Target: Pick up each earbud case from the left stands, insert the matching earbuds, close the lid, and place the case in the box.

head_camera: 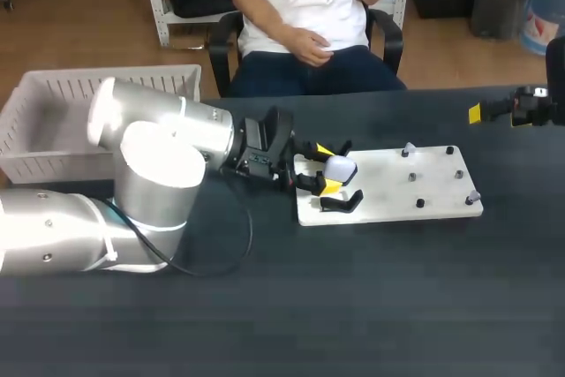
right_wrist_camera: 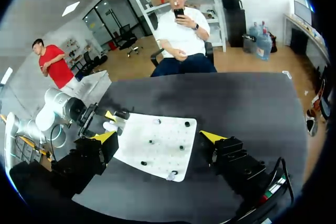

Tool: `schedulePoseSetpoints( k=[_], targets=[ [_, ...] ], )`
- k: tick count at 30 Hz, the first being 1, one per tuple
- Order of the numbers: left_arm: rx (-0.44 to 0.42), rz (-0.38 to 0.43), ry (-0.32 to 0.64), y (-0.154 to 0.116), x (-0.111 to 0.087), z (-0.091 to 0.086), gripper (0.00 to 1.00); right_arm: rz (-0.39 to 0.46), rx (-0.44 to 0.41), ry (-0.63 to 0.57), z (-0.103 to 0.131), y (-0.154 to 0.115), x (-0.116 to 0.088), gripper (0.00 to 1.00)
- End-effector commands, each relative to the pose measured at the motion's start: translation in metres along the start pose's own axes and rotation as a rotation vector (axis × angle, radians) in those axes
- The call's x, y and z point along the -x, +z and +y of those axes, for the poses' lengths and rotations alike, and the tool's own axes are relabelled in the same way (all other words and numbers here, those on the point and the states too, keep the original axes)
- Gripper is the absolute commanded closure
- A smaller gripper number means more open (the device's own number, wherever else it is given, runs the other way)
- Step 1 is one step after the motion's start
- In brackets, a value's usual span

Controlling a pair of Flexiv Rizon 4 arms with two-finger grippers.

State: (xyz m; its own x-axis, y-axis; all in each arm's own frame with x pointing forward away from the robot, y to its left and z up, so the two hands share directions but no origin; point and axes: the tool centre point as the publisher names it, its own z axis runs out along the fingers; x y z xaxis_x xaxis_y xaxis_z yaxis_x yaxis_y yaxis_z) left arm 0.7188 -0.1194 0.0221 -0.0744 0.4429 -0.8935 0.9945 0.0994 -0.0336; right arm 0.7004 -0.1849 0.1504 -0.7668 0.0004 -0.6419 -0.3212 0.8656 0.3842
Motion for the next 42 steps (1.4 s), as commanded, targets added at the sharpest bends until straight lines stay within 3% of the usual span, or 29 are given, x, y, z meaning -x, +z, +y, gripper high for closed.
schedulePoseSetpoints(
  k=[1, 12, 14, 26, 30, 31, 42],
  targets=[
    [-0.013, -0.003, 0.0, 0.007, -0.002, 0.006, 0.27, 0.0, -0.001, -0.001, 0.0, 0.0, 0.0, 0.0],
    [-0.023, -0.009, -0.013, 0.015, -0.004, 0.008, 0.43, 0.0, -0.001, -0.001, 0.0, 0.0, 0.0, 0.0],
    [-0.024, -0.009, -0.014, 0.015, -0.004, 0.009, 0.5, 0.0, -0.001, -0.001, 0.0, 0.0, 0.0, 0.0],
    [-0.029, -0.013, -0.025, 0.016, -0.007, 0.009, 0.7, 0.0, -0.001, -0.001, 0.0, 0.0, 0.0, 0.0],
    [-0.03, -0.013, -0.024, 0.015, -0.008, 0.009, 0.98, 0.0, -0.001, -0.001, 0.0, 0.0, 0.0, 0.0],
    [-0.03, -0.013, -0.025, 0.015, -0.008, 0.009, 1.0, 0.0, -0.001, -0.001, 0.0, 0.0, 0.0, 0.0],
    [-0.03, -0.071, -0.003, 0.003, 0.008, 0.006, 1.0, 0.0, -0.001, -0.001, 0.0, 0.0, 0.0, 0.0]
  ],
)
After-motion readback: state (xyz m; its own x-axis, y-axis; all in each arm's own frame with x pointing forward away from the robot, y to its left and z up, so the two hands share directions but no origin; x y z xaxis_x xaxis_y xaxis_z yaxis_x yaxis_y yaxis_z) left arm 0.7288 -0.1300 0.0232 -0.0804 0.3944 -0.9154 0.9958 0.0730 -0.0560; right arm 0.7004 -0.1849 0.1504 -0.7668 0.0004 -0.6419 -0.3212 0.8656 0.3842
